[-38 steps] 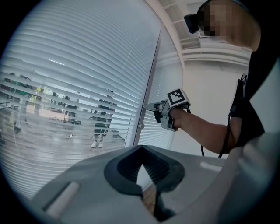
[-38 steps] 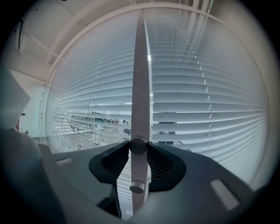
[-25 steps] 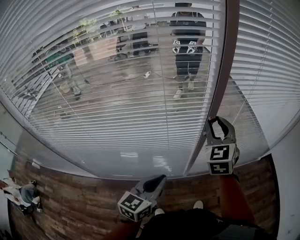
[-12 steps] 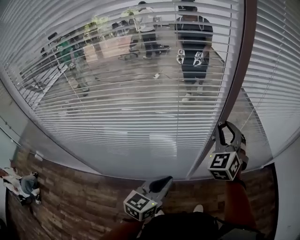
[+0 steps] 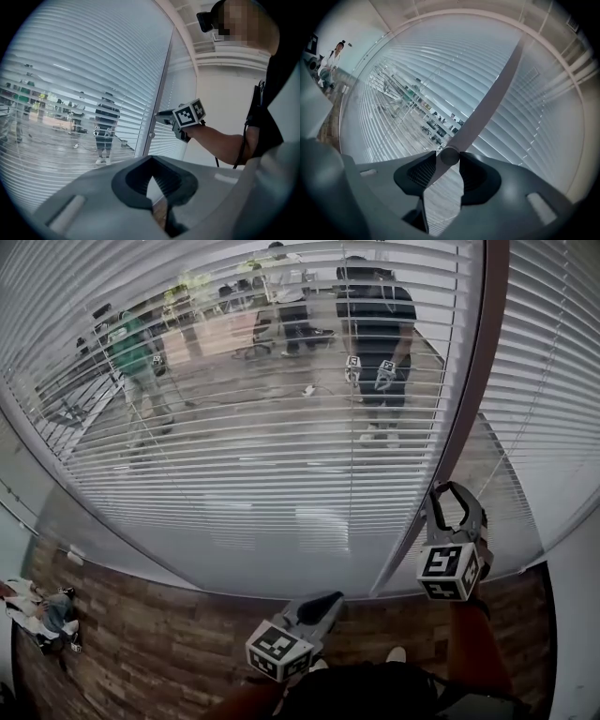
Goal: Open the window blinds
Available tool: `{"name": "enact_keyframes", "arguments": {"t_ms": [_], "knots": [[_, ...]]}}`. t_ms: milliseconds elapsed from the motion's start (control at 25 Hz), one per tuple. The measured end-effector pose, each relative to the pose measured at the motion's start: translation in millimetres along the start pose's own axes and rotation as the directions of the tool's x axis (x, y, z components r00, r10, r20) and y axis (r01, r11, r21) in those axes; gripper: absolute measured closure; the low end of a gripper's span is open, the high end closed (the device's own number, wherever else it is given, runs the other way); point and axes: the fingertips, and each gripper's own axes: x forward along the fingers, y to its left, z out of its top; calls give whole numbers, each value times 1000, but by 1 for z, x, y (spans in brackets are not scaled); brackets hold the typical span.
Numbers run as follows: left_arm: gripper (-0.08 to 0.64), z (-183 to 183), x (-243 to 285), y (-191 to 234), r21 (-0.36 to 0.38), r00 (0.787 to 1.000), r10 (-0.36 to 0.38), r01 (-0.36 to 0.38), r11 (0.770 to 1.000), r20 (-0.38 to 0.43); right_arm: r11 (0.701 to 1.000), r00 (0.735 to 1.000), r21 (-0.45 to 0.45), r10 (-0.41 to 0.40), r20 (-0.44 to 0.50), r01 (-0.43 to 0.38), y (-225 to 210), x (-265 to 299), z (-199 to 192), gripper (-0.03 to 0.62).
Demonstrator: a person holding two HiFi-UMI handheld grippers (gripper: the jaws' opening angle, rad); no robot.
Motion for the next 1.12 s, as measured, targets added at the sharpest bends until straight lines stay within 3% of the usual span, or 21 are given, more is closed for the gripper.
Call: {"name": "enact_keyframes", "arguments": {"t_ms": [80, 200, 480, 680, 840, 1000, 1120], "knots": [[558, -11, -9, 0, 4, 1000, -2, 2, 1000, -3, 1000, 1000, 7, 2, -1, -2, 13, -9, -4, 407], [558, -11, 18, 8, 10, 1000, 9, -9, 1000, -7, 1000, 1000, 24, 9, 3, -9, 6, 12, -23, 408], [558, -8, -14, -10, 10, 1000, -11, 11, 1000, -3, 999, 1000, 43, 6, 16, -6, 3, -24, 2, 416], [558, 4, 27, 5, 10, 1000, 10, -10, 1000, 1, 993, 998, 112, 28, 50, -34, -19, 9, -8, 426], [558, -2, 13, 5, 8, 1000, 19, -19, 1000, 4, 988, 995, 143, 39, 93, -53, -11, -6, -4, 431], [558, 10, -16, -4, -7, 1000, 7, -7, 1000, 5, 980, 988, 170, 78, 133, -100, -5, -41, 30, 443], [559, 9, -15, 0, -7, 1000, -2, 2, 1000, 19, 961, 979, 218, 137, 154, -169, 7, -47, 24, 450]]}}
